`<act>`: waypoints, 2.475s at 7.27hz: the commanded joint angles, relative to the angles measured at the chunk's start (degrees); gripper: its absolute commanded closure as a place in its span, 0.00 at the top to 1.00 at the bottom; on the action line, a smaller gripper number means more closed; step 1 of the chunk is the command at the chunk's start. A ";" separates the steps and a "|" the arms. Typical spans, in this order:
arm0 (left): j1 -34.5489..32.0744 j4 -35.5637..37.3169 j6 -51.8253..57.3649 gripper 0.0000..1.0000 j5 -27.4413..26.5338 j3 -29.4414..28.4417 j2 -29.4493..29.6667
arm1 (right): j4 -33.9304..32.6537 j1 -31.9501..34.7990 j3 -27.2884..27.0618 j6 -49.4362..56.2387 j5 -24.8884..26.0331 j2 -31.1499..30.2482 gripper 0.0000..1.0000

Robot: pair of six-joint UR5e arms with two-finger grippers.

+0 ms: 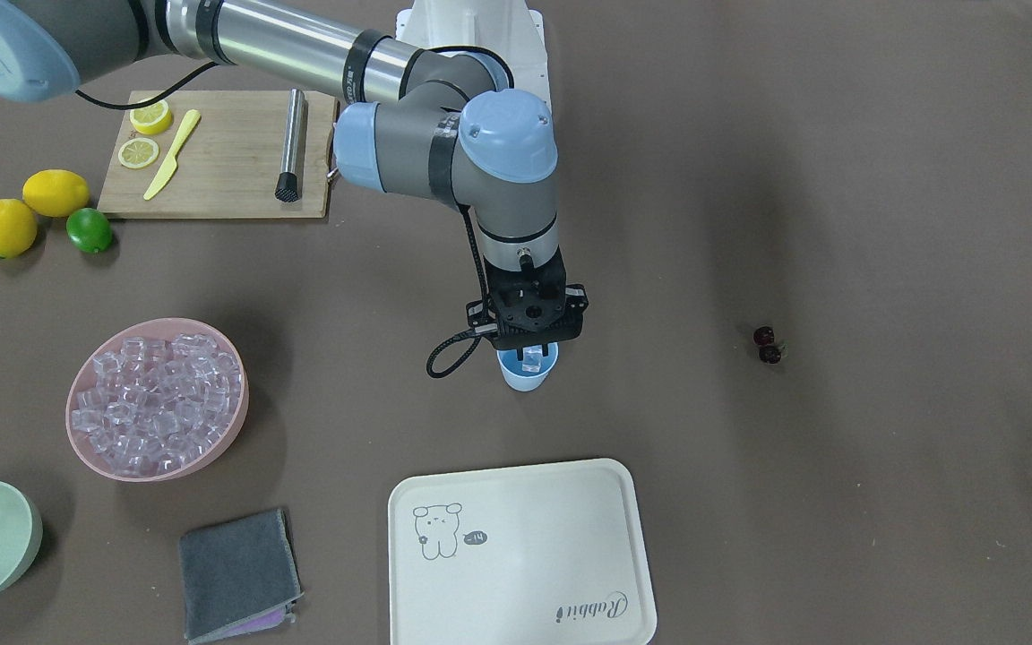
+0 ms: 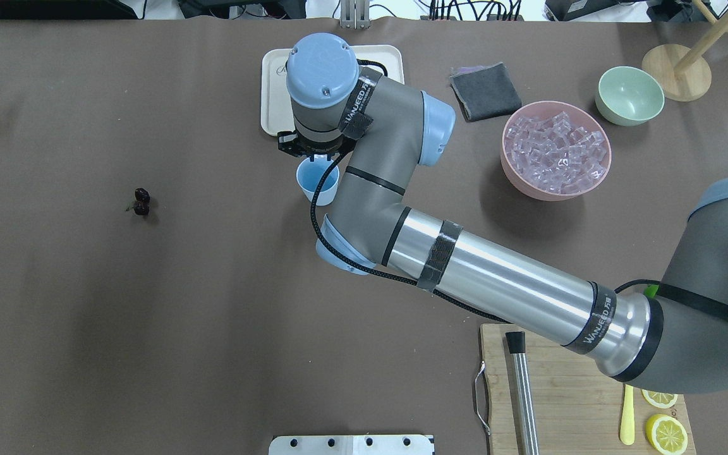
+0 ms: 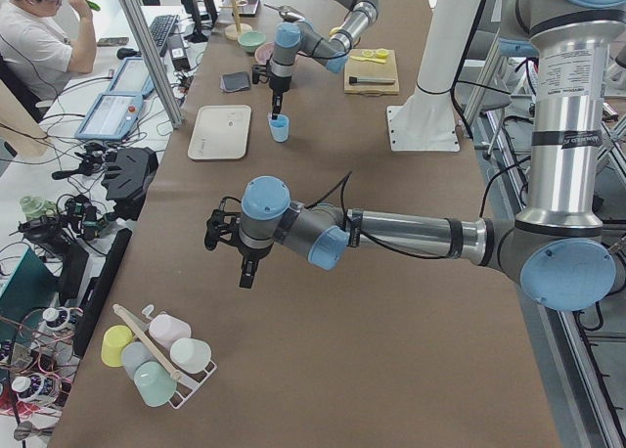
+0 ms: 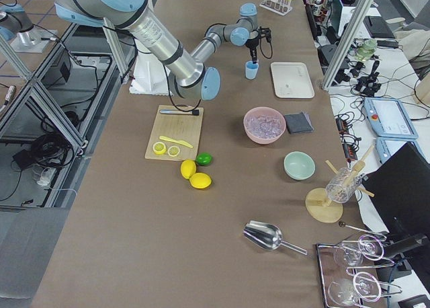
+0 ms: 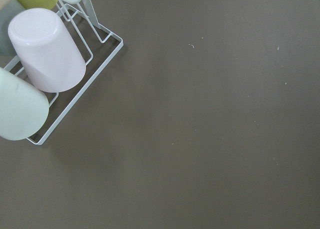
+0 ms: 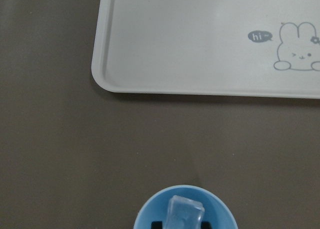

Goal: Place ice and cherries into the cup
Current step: 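Carry the ice cube to the light-blue cup and release it inside, then move the right gripper back over the ice bowl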

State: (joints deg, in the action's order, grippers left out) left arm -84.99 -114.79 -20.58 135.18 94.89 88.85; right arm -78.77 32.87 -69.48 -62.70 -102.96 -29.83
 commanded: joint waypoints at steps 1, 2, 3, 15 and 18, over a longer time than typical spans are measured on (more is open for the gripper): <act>0.00 0.00 0.01 0.97 0.00 0.03 0.00 | 0.37 -0.88 -0.74 0.21 0.04 -1.89 0.00; 0.00 0.00 -0.07 0.97 0.09 0.20 -0.08 | 0.03 -1.40 -1.44 0.04 0.12 -2.07 0.00; 0.00 -0.09 -0.25 0.97 0.09 0.90 -0.17 | -0.41 -1.58 -2.49 0.04 0.04 -2.07 0.00; 0.00 -1.32 -0.08 0.97 -0.35 0.21 -0.26 | -3.58 21.36 -20.35 33.07 -26.43 -31.67 0.98; 0.00 -1.93 -0.25 0.97 -0.35 0.56 -0.52 | -3.14 21.27 -19.55 39.05 -24.57 -34.85 0.93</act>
State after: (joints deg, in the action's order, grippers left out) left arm -84.99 -116.60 -20.77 134.83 95.21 88.53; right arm -82.07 54.17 -89.13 -24.96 -127.97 -63.60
